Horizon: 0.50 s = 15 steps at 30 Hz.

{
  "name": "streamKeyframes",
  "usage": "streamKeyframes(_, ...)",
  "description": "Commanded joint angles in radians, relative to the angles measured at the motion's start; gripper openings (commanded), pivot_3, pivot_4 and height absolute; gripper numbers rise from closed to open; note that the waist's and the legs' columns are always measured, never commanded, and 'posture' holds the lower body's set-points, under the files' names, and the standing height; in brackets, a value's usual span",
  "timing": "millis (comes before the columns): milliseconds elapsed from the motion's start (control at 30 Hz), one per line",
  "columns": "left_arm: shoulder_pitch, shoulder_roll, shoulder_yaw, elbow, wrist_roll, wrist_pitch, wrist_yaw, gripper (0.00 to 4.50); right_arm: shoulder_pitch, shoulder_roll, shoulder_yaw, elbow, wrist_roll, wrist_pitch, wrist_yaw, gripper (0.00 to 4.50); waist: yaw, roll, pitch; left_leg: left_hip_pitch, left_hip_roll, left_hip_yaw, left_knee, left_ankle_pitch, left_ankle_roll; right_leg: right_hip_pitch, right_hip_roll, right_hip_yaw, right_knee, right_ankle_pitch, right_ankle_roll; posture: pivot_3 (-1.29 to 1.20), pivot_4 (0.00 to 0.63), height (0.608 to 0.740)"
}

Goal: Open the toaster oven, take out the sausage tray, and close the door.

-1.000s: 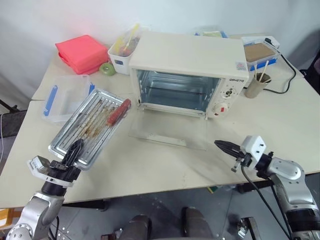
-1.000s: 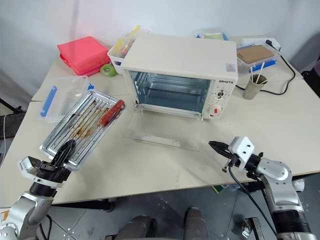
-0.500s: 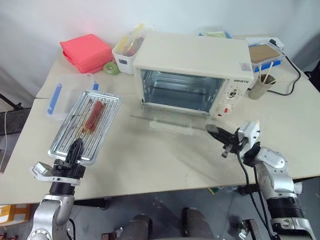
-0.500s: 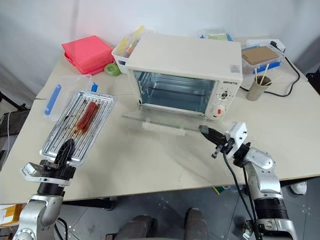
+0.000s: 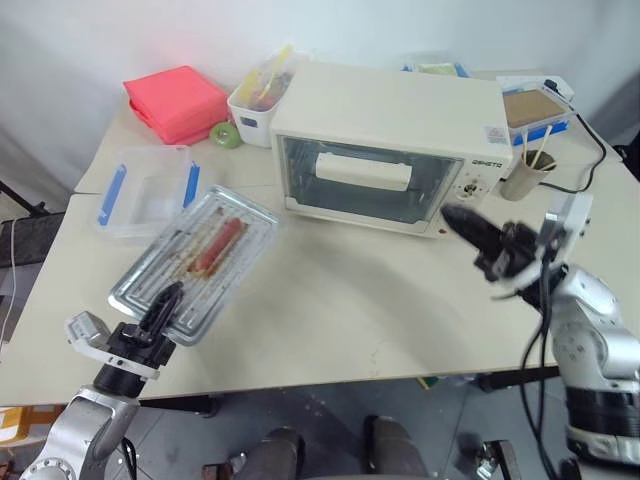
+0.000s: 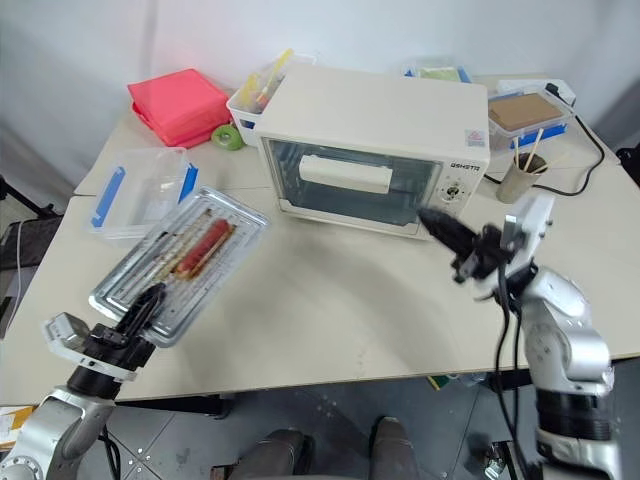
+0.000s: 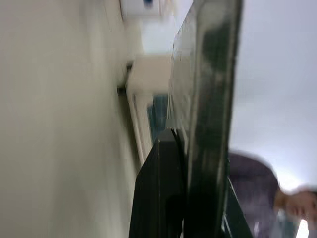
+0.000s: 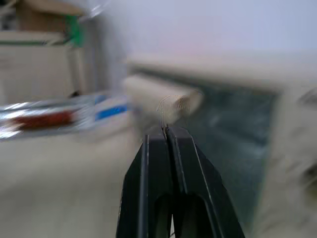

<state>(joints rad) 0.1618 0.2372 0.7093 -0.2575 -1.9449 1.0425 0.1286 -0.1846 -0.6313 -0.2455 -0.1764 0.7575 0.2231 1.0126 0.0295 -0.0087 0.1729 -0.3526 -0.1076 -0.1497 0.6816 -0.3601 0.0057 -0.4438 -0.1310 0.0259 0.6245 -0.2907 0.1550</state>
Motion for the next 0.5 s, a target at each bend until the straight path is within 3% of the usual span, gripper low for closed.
streamKeyframes(33,-0.053,0.114,-0.079,0.110,-0.027,0.121,-0.088,0.00,0.136,-0.069,-0.036,-0.063,-0.048,-0.101,0.174,0.63,0.002,0.000,0.000,0.000,-0.001,0.000,0.000,0.000,0.000,0.000,0.000,0.000,0.001,0.000,0.000,0.00,0.150,0.740)
streamKeyframes(300,-0.293,0.293,-0.325,0.408,-0.027,0.287,-0.136,0.00,0.304,-0.099,-0.127,-0.071,-0.105,-0.228,0.255,3.23,-0.003,0.002,-0.001,0.004,-0.001,-0.001,-0.001,-0.002,0.001,-0.001,0.003,0.005,0.002,0.000,0.000,0.00,0.150,0.740)
streamKeyframes(433,-0.502,0.302,-0.496,0.591,0.059,0.357,-0.162,0.00,0.398,-0.113,-0.181,-0.112,-0.125,-0.242,0.251,4.48,0.015,0.002,-0.001,0.003,-0.003,-0.003,0.001,-0.002,0.001,-0.001,0.002,0.005,0.002,0.001,0.001,0.00,0.150,0.740)
streamKeyframes(500,-0.562,0.299,-0.536,0.643,0.127,0.389,-0.208,0.00,0.428,-0.111,-0.194,-0.144,-0.125,-0.233,0.227,4.48,0.018,0.002,-0.001,0.003,-0.005,-0.002,0.001,-0.001,0.001,-0.001,0.002,0.006,0.002,0.001,0.002,0.00,0.150,0.740)
